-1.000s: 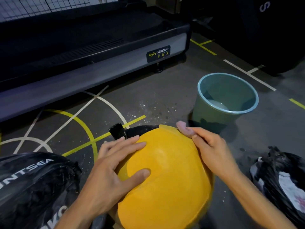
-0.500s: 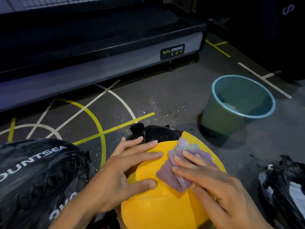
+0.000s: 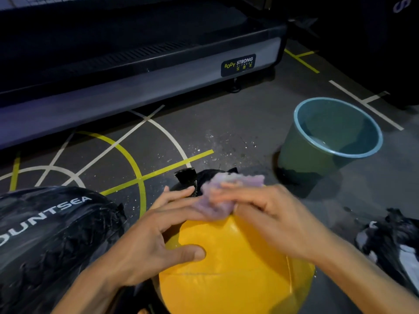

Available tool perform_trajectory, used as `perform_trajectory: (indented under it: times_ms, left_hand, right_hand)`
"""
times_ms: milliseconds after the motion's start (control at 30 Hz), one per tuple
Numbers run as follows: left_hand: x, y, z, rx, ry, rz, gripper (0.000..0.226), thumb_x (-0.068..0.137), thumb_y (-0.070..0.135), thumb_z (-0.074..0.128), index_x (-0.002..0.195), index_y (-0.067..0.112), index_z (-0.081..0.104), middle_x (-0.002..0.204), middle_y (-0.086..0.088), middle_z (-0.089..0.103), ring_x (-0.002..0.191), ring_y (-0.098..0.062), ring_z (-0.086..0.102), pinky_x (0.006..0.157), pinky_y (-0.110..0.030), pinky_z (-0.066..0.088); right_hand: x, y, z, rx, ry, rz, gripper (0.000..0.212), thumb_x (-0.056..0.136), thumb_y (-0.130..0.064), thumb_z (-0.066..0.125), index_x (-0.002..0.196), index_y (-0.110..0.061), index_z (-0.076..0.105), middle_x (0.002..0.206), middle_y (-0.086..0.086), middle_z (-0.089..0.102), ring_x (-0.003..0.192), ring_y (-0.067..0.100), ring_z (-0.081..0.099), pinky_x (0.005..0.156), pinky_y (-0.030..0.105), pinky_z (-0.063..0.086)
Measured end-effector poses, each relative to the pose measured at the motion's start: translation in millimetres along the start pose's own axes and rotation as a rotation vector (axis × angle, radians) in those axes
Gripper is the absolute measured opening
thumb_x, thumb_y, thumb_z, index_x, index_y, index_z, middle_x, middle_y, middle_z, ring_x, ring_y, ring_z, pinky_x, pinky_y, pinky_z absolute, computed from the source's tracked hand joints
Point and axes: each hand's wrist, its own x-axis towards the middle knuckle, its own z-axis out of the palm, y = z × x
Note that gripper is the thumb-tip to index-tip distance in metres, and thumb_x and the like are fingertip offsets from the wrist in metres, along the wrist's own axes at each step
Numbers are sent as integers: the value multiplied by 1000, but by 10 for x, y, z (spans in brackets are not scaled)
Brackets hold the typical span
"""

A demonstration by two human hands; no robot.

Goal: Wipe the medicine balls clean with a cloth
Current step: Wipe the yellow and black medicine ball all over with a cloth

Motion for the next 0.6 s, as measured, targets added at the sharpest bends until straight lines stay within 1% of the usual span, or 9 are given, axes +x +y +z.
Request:
perform_trajectory:
  times_ms: [67, 100, 200, 233, 267, 367, 433, 533, 600]
  left_hand:
    - [-27, -8, -9, -7, -11, -2, 55, 82, 40, 84, 132, 50, 63, 151, 31, 45, 153, 2, 16, 123, -52, 4]
    - [-37, 0, -1, -11, -13, -3, 55, 83, 38, 84, 132, 50, 63, 152, 30, 45, 153, 1, 17, 123, -51, 4]
    - [-22, 23, 23, -11, -5, 26, 54, 83, 35, 83, 133, 46, 64, 153, 27, 45, 154, -2, 18, 122, -48, 6]
    - [-15, 23, 26, -16, -7, 27, 54, 83, 34, 83, 133, 46, 64, 153, 27, 46, 154, -3, 18, 122, -47, 6]
    - [-5, 15, 21, -17, -8, 28, 54, 83, 34, 83, 133, 46, 65, 153, 27, 46, 154, -3, 18, 122, -46, 6]
    - [-17, 1, 15, -7, -14, 14, 55, 83, 34, 84, 132, 48, 64, 151, 30, 46, 153, 1, 18, 122, -45, 8]
    - [-21, 5, -1, -4, -15, 15, 53, 85, 34, 82, 133, 48, 64, 152, 30, 45, 153, 1, 18, 123, -48, 8]
    - [8, 47, 24, 3, -8, 29, 52, 89, 32, 78, 137, 42, 62, 157, 28, 40, 155, -2, 15, 124, -52, 3]
    - [27, 60, 47, 8, -2, 34, 51, 91, 32, 76, 139, 40, 61, 158, 28, 38, 155, -3, 14, 125, -52, 0]
  right_hand:
    - [17, 35, -58, -10, -73, -17, 39, 104, -7, 54, 127, -33, 71, 130, -33, 62, 126, -14, 52, 106, 11, 38]
    - [75, 175, -131, -14, -63, 66, 38, 105, -12, 52, 126, -38, 70, 132, -30, 62, 127, -9, 53, 108, 16, 41]
    - [241, 566, -343, -132, 8, 389, 31, 105, -24, 54, 115, -46, 73, 122, -22, 70, 114, -1, 63, 104, 34, 50]
    - [227, 572, -324, -151, 13, 386, 31, 104, -24, 55, 116, -46, 73, 121, -24, 70, 112, -4, 63, 105, 35, 49]
    - [217, 498, -274, -164, 15, 326, 32, 103, -24, 55, 119, -46, 72, 122, -28, 68, 113, -8, 61, 106, 31, 48]
    - [170, 87, -111, -124, -54, 98, 38, 103, -19, 54, 127, -44, 69, 130, -36, 60, 122, -15, 53, 106, 12, 40]
    - [166, 121, -116, -111, -81, 61, 38, 105, -21, 52, 129, -47, 66, 132, -37, 58, 124, -13, 54, 108, 18, 42]
    - [223, 397, -260, -151, 0, 251, 32, 105, -31, 50, 124, -52, 66, 119, -32, 68, 108, -10, 63, 99, 36, 53]
    - [220, 467, -299, -172, 15, 307, 31, 105, -31, 51, 122, -50, 68, 114, -30, 70, 104, -10, 63, 98, 38, 54]
